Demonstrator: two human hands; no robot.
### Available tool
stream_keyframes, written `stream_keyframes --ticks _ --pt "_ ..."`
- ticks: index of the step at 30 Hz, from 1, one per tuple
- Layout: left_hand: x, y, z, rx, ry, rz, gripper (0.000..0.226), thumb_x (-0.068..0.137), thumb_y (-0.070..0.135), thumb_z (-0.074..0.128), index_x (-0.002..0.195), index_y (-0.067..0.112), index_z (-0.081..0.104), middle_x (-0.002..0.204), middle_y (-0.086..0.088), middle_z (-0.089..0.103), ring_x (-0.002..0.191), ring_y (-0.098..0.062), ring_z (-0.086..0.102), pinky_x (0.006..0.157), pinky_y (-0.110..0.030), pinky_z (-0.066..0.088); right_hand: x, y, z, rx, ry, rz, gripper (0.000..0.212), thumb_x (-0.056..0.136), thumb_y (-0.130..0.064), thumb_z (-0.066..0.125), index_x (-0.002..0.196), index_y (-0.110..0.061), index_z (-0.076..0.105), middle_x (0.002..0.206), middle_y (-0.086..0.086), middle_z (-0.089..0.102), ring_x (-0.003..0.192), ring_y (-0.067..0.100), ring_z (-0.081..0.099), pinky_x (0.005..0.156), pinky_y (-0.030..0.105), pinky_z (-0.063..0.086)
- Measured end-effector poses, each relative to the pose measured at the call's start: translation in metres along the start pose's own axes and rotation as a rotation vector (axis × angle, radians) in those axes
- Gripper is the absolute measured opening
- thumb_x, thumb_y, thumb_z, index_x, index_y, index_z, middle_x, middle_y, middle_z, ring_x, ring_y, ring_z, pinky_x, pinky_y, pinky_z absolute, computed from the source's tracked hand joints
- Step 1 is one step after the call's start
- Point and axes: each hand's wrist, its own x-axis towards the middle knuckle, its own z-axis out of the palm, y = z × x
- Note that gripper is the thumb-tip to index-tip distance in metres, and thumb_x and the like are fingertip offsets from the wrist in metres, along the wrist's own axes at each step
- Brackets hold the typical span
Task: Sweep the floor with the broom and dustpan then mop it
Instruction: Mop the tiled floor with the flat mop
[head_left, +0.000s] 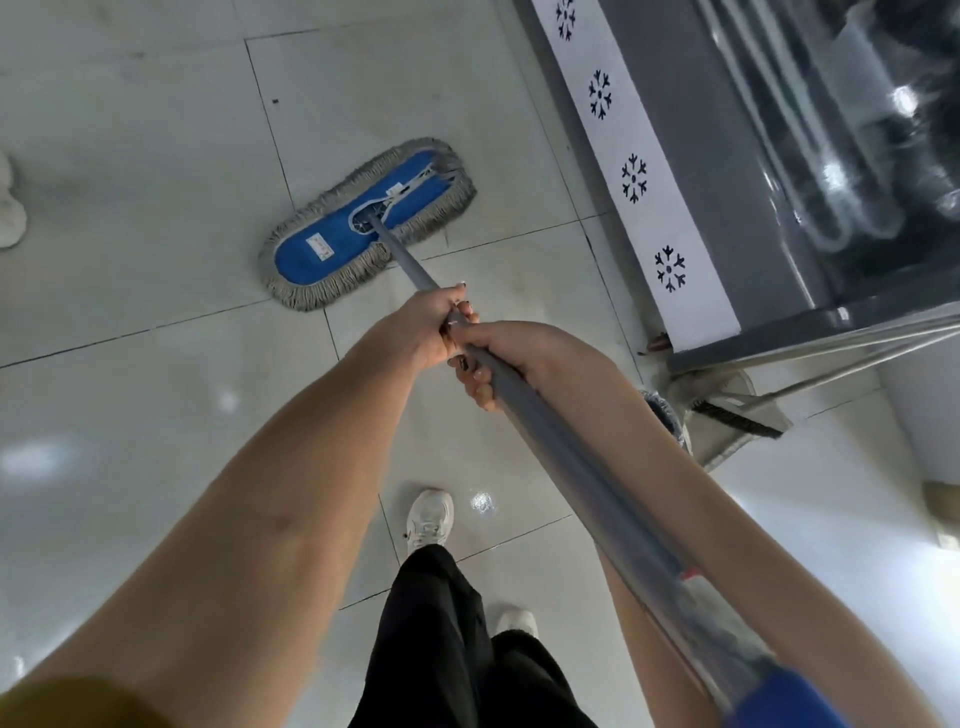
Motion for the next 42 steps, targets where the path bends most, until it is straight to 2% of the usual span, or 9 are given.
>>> stream_keyframes --ticks 15,17,20,26,30,34,36,39,42 --pt "-0.027 -0.068 0.035 0.179 -0.03 -0.053 0.031 0.1 0.012 0.044 0.07 0.01 0.039 0.047 0.0 0.041 0.033 -0.008 0.042 0.035 -0.013 0.042 -0.036 0.061 -0.052 0.004 -0.006 0.025 0.037 0.099 -0.027 0.045 0.067 -0.009 0.039 0.031 0.002 0.04 0.017 0.005 0.035 0.025 0.009 0.029" --pt "-0.036 -0.097 0.043 0.193 -0.039 -0.076 0.031 0.1 0.013 0.044 0.07 0.01 0.038 0.04 0.0 0.042 0.026 -0.009 0.042 0.033 -0.013 0.041 -0.046 0.086 -0.069 0.014 -0.006 0.028 0.036 0.098 -0.026 0.045 0.067 -0.009 0.039 0.037 0.002 0.041 0.018 0.005 0.035 0.025 0.009 0.029" --pt "-0.051 -0.139 0.056 0.214 -0.059 -0.095 0.028 0.1 0.012 0.044 0.073 0.01 0.038 0.056 -0.001 0.04 0.025 -0.009 0.042 0.032 -0.013 0.039 -0.062 0.122 -0.095 0.043 0.005 0.032 0.037 0.098 -0.029 0.046 0.068 -0.009 0.038 0.057 0.002 0.039 0.017 0.006 0.034 0.025 0.009 0.029" --pt "-0.094 -0.234 0.091 0.305 -0.08 -0.113 0.032 0.101 0.012 0.041 0.07 0.009 0.039 0.064 0.0 0.037 0.023 -0.004 0.043 0.029 -0.012 0.036 -0.101 0.203 -0.152 0.117 0.007 0.041 0.04 0.098 -0.031 0.049 0.065 -0.012 0.037 0.03 0.001 0.036 0.016 0.006 0.033 0.023 0.009 0.027" --pt "-0.126 -0.306 0.117 0.302 -0.088 -0.163 0.03 0.101 0.011 0.041 0.071 0.008 0.041 0.05 0.0 0.045 0.023 -0.003 0.041 0.028 -0.012 0.037 -0.136 0.267 -0.195 0.228 0.005 0.032 0.039 0.097 -0.032 0.052 0.067 -0.011 0.038 0.029 0.0 0.037 0.017 0.006 0.034 0.023 0.01 0.028" --pt "-0.148 -0.352 0.138 0.307 -0.111 -0.168 0.027 0.1 0.011 0.043 0.073 0.007 0.044 0.057 0.001 0.044 0.025 -0.001 0.042 0.034 -0.01 0.041 -0.159 0.306 -0.232 0.142 0.063 -0.046 0.037 0.102 -0.028 0.041 0.07 -0.011 0.038 0.042 0.002 0.044 0.019 0.005 0.038 0.024 0.01 0.029" --pt "-0.152 -0.365 0.144 0.313 -0.118 -0.177 0.028 0.1 0.01 0.043 0.072 0.006 0.043 0.049 0.001 0.045 0.025 0.0 0.04 0.034 -0.008 0.038 -0.165 0.316 -0.243 0.142 0.058 -0.049 0.037 0.103 -0.027 0.037 0.069 -0.011 0.037 0.049 0.002 0.043 0.018 0.005 0.037 0.023 0.01 0.029" --pt "-0.154 -0.379 0.151 0.327 -0.124 -0.216 0.03 0.101 0.012 0.042 0.072 0.007 0.042 0.038 0.002 0.044 0.026 0.0 0.038 0.034 -0.006 0.036 -0.173 0.328 -0.248 0.222 0.039 0.027 0.04 0.099 -0.033 0.045 0.067 -0.011 0.036 0.033 0.0 0.037 0.017 0.004 0.033 0.023 0.009 0.026" --pt "-0.151 -0.377 0.153 0.36 -0.099 -0.204 0.028 0.101 0.011 0.042 0.073 0.006 0.044 0.033 0.002 0.045 0.025 0.0 0.038 0.034 -0.007 0.037 -0.167 0.324 -0.247 0.17 0.088 0.027 0.041 0.099 -0.039 0.045 0.07 -0.012 0.035 0.05 -0.001 0.036 0.016 0.003 0.031 0.023 0.007 0.025"
